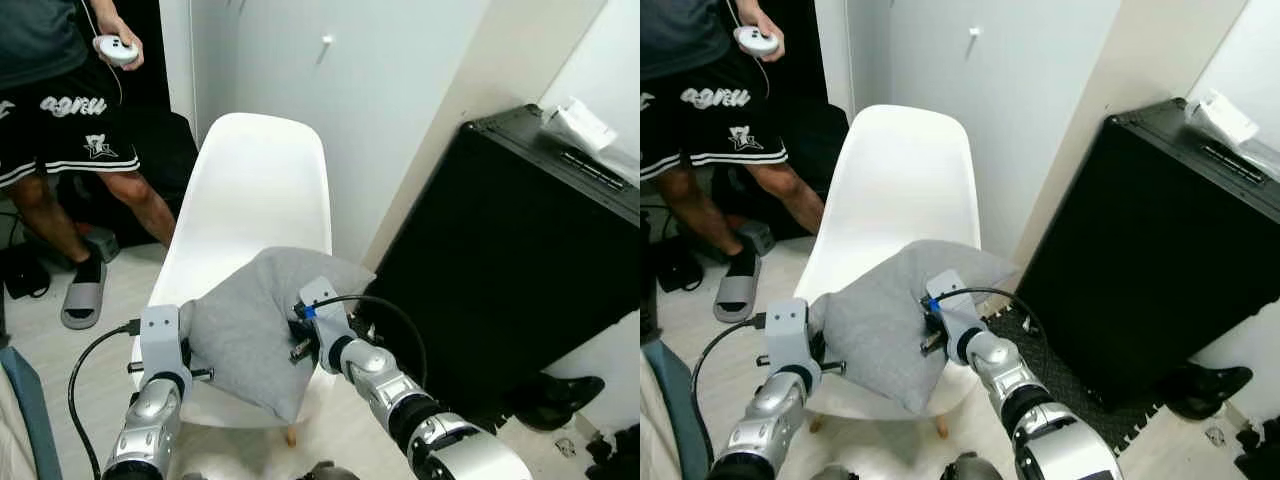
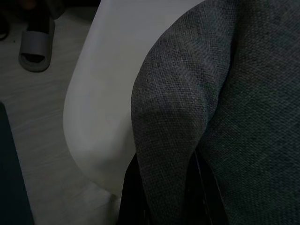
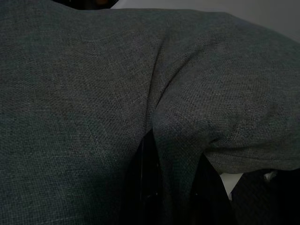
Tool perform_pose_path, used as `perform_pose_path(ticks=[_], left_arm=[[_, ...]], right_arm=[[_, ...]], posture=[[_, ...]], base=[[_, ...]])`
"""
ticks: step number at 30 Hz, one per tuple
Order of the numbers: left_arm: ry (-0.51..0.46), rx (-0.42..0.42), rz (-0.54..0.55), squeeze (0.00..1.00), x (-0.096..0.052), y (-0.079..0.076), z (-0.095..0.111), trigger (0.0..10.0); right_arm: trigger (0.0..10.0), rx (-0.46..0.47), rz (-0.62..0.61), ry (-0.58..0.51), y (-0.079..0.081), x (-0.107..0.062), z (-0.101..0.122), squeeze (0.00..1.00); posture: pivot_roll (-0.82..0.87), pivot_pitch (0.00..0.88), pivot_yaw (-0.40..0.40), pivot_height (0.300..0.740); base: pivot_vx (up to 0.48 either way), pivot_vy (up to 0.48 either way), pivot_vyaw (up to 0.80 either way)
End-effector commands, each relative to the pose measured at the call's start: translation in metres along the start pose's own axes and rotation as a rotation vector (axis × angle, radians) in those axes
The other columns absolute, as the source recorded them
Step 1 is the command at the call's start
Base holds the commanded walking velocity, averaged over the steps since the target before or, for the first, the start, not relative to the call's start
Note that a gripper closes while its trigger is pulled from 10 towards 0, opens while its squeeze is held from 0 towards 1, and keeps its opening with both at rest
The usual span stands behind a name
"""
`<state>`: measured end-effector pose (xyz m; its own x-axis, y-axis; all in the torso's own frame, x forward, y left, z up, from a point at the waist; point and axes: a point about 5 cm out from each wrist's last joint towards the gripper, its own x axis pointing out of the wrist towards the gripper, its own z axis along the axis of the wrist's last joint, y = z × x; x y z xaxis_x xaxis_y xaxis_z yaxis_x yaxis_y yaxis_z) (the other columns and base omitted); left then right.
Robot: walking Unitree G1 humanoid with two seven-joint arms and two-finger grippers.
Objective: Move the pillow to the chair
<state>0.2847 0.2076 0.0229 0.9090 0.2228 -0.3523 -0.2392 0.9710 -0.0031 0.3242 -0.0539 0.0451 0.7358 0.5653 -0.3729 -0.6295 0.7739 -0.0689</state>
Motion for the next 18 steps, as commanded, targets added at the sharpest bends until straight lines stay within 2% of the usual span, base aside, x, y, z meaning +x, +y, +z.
perform_pose_path(ticks=[1,3,6,11,18], left_arm=[[-0.03,-0.014,0.039,0.0,-0.001,0.002,0.001,10.0],[-0.031,-0.02,0.045,0.0,-0.001,0.002,0.001,10.0],[-0.036,-0.039,0.066,0.0,-0.004,0.001,-0.002,10.0],[-0.037,-0.064,0.094,0.0,-0.008,0.001,-0.007,10.0],[-0.034,-0.067,0.103,0.0,-0.011,0.001,-0.01,10.0]], right_arm=[[10.0,-0.037,0.012,-0.009,-0.007,-0.003,0.002,0.0],[10.0,-0.043,0.017,-0.007,-0.007,-0.003,0.002,0.0],[10.0,-0.077,0.05,0.002,-0.006,-0.002,0.003,0.0],[10.0,-0.11,0.081,0.007,-0.005,-0.002,0.006,0.0],[10.0,-0.112,0.084,0.006,-0.005,-0.002,0.005,0.0]], posture=[[0.04,0.103,-0.21,0.655],[0.04,0.103,-0.21,0.655],[0.04,0.106,-0.263,0.655],[0.04,0.112,-0.297,0.655],[0.05,0.119,-0.295,0.655]], base=[[0.0,0.0,0.0],[0.0,0.0,0.0],[0.0,0.0,0.0],[0.0,0.0,0.0],[0.0,0.0,0.0]])
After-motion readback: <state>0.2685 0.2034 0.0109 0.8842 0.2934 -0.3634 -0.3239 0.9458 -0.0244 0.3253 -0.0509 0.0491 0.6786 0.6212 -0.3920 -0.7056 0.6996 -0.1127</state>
